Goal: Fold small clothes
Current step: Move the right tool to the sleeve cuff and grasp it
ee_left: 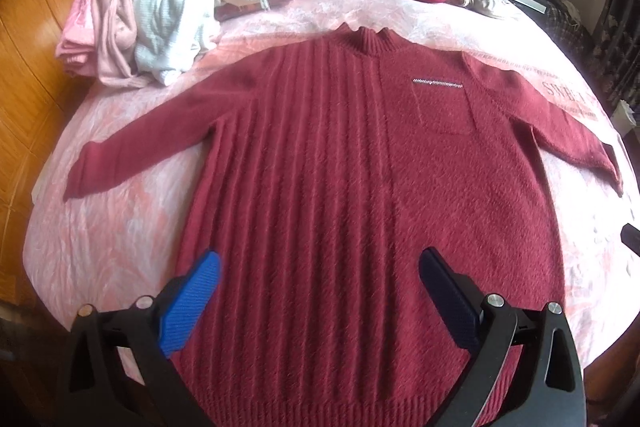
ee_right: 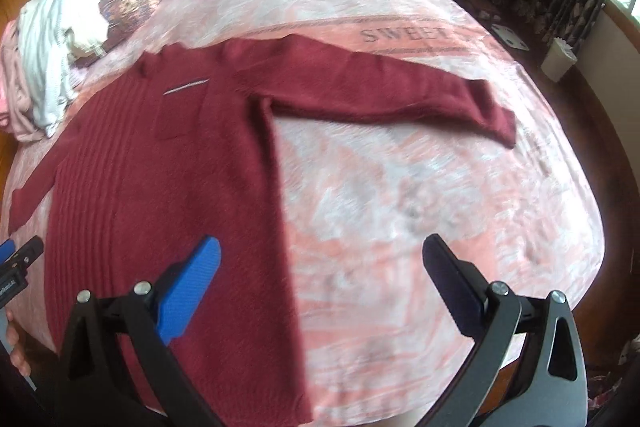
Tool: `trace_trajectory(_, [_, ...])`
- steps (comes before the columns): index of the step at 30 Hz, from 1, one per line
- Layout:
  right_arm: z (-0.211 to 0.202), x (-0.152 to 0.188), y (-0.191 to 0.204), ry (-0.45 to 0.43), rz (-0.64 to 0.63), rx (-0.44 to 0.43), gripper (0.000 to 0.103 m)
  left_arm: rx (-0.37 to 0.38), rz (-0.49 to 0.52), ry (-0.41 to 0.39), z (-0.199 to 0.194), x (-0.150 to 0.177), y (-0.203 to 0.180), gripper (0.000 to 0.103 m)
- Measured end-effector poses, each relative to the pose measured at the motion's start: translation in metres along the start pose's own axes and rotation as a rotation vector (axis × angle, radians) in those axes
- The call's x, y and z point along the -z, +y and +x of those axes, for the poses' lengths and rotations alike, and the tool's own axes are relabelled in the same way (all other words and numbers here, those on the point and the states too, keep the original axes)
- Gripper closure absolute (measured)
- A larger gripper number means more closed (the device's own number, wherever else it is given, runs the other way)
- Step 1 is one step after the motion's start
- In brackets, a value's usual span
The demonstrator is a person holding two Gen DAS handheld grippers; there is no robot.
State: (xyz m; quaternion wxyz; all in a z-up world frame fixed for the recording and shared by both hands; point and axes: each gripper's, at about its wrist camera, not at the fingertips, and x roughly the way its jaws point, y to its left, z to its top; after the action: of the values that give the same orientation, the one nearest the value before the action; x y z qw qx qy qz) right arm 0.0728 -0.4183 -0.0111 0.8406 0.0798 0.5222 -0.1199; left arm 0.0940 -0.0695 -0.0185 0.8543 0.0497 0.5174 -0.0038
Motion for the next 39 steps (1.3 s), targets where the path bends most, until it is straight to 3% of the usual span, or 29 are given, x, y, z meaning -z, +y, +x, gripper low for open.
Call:
trace_trajectory(5, [0.033,-0.057,-0.090,-0.013,0.080,0.102,0.003,0.029,0.038,-0.041,0.020,-0.051,-0.057,0.004])
trace_trajectory(11, [0.092,-0.103,-0.191,0.058,0.214,0.097,0.003,0.052,0.047,-0.047,0.054,-0.100,-0.122,0.004])
trace_trajectory(15, [0.132,-0.114,-0.234,0.135,0.236,0.107,0.003,0.060,0.060,-0.035,0.074,-0.119,-0.154,0.004])
trace_trajectory(25, [0.196,-0.116,-0.272,0.231,0.281,0.025,0.003,0.068,0.124,-0.009,0.107,-0.135,-0.215,0.004])
trace_trajectory(34, [0.213,-0.106,-0.284,0.246,0.340,-0.037,0.008,0.038,0.127,0.014,0.123,-0.134,-0.209,0.004])
trace_trajectory(39, [0.208,-0.111,-0.278,0.233,0.329,-0.052,0.036,0.021,0.110,0.028,0.130,-0.133,-0.195,0.004])
